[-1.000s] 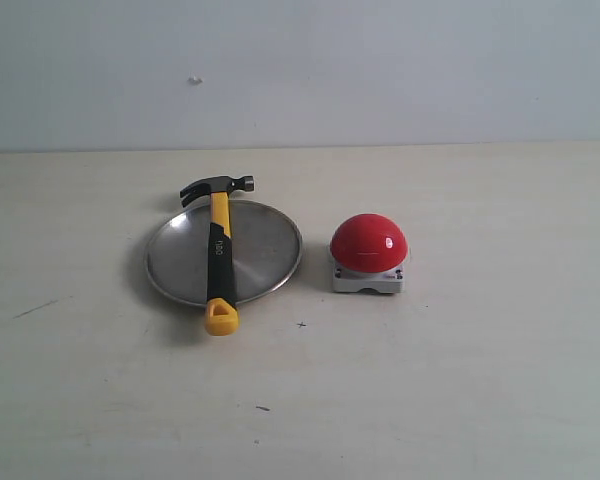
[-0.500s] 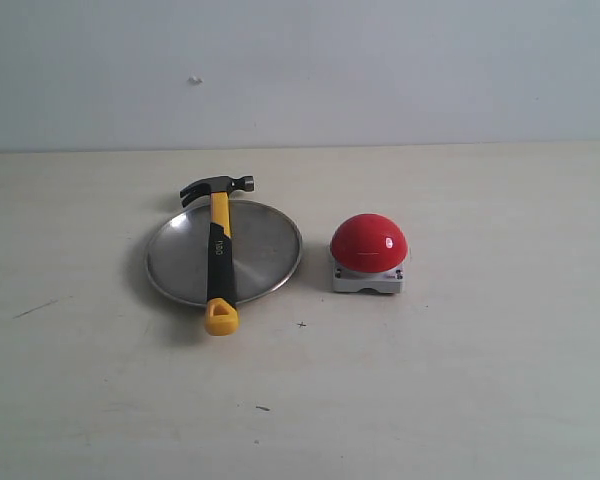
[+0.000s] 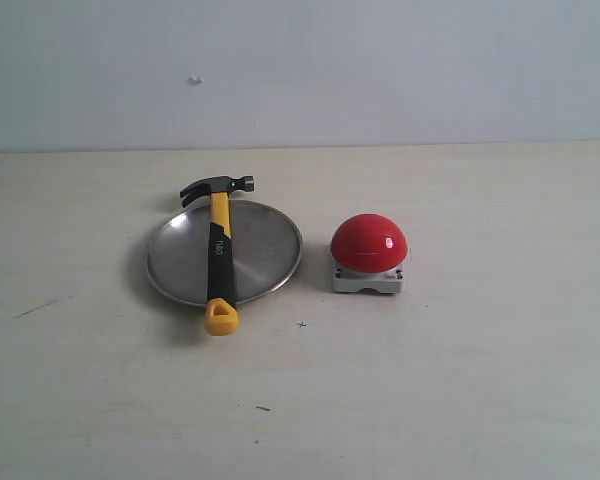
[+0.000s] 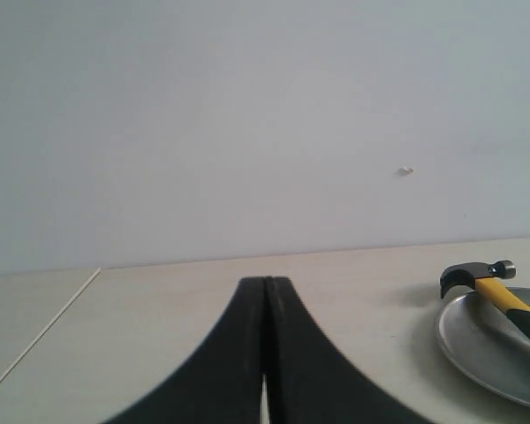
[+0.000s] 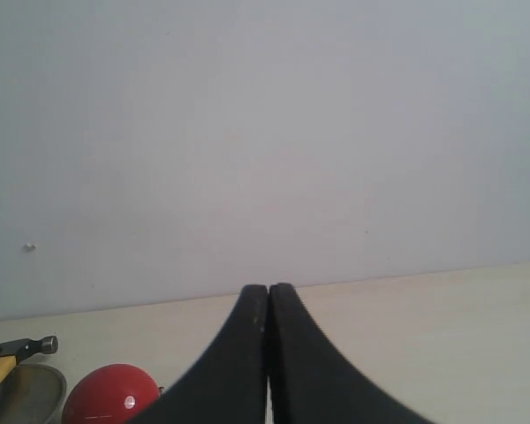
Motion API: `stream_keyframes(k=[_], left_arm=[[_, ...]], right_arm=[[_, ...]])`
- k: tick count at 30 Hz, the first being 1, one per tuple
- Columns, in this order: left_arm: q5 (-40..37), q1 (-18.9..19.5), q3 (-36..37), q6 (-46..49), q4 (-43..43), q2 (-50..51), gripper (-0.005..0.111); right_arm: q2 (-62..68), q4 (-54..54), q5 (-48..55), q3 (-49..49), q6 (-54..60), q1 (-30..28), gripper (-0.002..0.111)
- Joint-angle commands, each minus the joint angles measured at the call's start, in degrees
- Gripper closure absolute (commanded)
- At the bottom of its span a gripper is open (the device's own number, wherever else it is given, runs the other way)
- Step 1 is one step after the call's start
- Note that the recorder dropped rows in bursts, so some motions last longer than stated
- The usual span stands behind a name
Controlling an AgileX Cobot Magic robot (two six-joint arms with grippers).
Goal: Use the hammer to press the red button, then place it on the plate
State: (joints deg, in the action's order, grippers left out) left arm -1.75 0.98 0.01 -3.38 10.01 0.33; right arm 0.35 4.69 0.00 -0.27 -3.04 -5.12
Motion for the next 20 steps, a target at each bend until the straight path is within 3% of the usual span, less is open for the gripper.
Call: stream_keyframes(k=[1, 20], left_arm=[[0.04, 0.08, -0.01, -0.11, -0.36, -0.33, 0.107], [0.04, 0.08, -0.01, -0.11, -0.36, -0.33, 0.107]], right_arm=[[-0.35, -0.12, 0.38, 0.27, -0.06, -0.39, 0.108], [-0.35, -0.12, 0.77, 0.27, -0.06, -0.39, 0.108]])
